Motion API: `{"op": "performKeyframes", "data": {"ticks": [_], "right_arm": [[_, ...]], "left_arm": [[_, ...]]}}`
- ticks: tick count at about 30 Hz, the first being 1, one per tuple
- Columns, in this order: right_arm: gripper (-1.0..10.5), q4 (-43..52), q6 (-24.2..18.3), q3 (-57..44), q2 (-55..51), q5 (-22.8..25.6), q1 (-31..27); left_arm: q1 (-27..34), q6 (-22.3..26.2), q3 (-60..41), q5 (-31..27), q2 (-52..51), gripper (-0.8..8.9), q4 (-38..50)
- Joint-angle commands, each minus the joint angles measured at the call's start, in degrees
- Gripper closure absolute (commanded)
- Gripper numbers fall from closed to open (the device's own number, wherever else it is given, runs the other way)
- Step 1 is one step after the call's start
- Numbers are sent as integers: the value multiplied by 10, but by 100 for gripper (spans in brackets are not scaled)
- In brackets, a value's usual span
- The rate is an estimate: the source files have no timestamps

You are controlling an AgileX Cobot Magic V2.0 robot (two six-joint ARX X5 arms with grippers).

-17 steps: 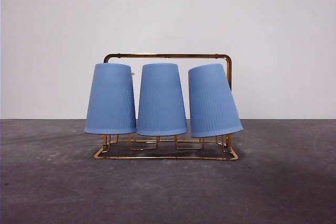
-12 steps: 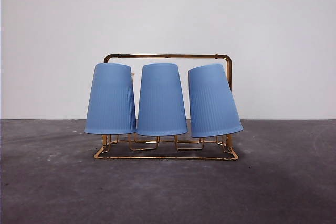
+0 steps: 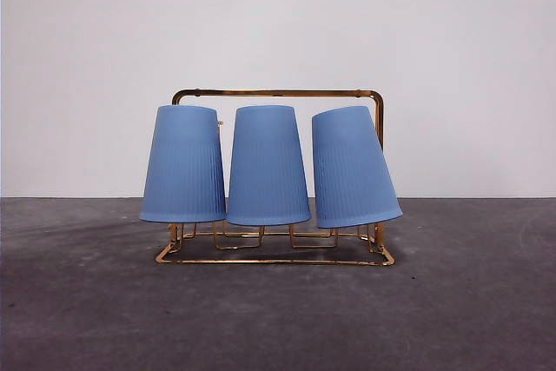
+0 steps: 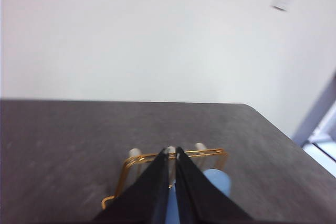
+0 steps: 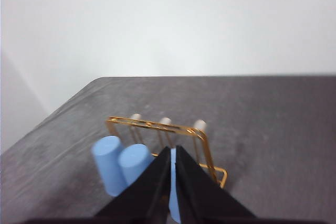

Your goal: The left arm pick up the left cup on cup holder and place it on desk, then the right arm insert the right cup into the first cup, and then the left arm insert the mid cup into the first cup

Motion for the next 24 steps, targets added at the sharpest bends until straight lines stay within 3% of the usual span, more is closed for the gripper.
{"op": "performKeyframes", "data": {"ticks": [1, 8, 11, 16, 19, 24], "right_arm": [[937, -39, -66, 73, 20, -1, 24], [937, -144, -103, 170, 64, -14, 86], [936, -148, -104, 174, 66, -28, 103], [935, -148, -104, 174, 67, -27, 109], [909, -148, -103, 174, 67, -27, 109], [596, -148, -90, 174, 70, -27, 109]], "left_arm": [[-24, 53, 79, 1, 25, 797, -29], [-68, 90, 167, 24, 52, 797, -126], [-77, 108, 167, 66, 53, 797, -164], [-80, 132, 167, 68, 53, 768, -178], [-80, 132, 167, 67, 53, 651, -177], [-80, 132, 167, 64, 54, 365, -176]]}}
